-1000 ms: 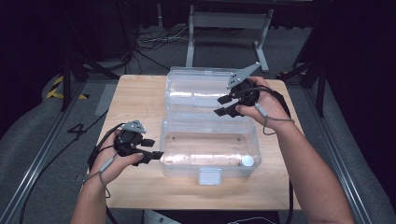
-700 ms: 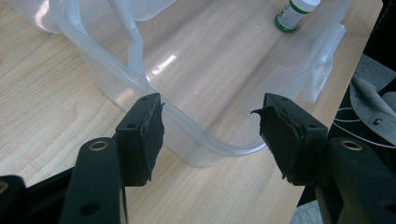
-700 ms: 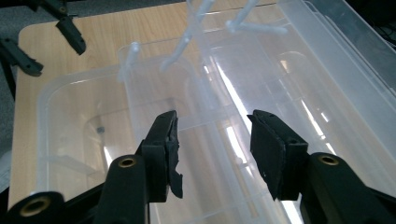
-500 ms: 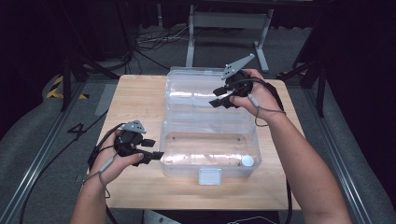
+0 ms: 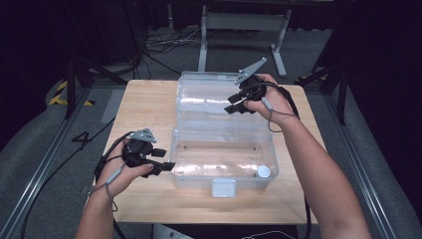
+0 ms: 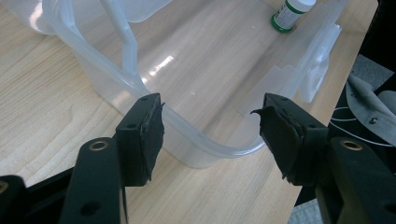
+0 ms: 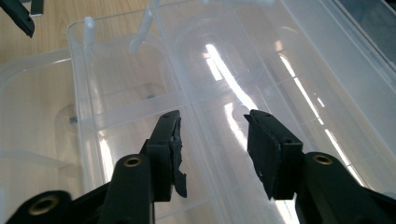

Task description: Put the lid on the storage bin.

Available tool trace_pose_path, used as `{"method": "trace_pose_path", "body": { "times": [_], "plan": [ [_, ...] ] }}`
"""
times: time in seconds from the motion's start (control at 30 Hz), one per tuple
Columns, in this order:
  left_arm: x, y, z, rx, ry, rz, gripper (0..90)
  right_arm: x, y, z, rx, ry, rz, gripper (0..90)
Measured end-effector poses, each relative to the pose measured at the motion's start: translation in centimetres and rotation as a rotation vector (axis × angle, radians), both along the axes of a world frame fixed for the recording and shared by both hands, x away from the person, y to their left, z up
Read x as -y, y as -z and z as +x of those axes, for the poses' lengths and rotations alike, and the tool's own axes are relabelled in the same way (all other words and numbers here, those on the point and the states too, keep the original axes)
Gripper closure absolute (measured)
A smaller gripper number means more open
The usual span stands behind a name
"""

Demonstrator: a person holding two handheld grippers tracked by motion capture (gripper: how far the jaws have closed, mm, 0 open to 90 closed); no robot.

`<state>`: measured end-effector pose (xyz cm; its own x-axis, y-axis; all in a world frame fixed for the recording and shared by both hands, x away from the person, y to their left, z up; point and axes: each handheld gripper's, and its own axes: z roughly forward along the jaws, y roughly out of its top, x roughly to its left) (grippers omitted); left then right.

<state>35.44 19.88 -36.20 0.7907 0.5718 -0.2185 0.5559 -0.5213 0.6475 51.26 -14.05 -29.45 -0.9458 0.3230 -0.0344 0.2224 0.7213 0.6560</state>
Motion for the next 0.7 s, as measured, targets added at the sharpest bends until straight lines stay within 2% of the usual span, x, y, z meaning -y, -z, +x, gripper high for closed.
{"method": "trace_pose_path", "body": {
  "times": [0.13,0.27,0.37,0.5,0.7],
  "plan": [
    [0.07,-0.02,-0.02,-0.001,0.004,0.001,40.0,-0.12,0.37,0.23,-0.015,-0.018,-0.021,61.4],
    [0.13,-0.02,-0.03,0.000,0.006,0.001,39.9,-0.20,0.44,0.30,-0.006,-0.039,-0.013,67.3],
    [0.27,-0.02,-0.05,0.001,0.010,0.000,39.9,-0.42,0.42,0.05,-0.015,-0.063,-0.009,77.9],
    [0.42,-0.02,-0.07,0.001,0.016,-0.002,39.9,-0.60,0.35,-0.24,0.014,-0.078,-0.030,81.2],
    [0.61,0.00,-0.10,0.001,0.021,-0.006,40.0,-0.54,0.24,-0.25,0.004,-0.084,-0.037,84.2]
  ]
}}
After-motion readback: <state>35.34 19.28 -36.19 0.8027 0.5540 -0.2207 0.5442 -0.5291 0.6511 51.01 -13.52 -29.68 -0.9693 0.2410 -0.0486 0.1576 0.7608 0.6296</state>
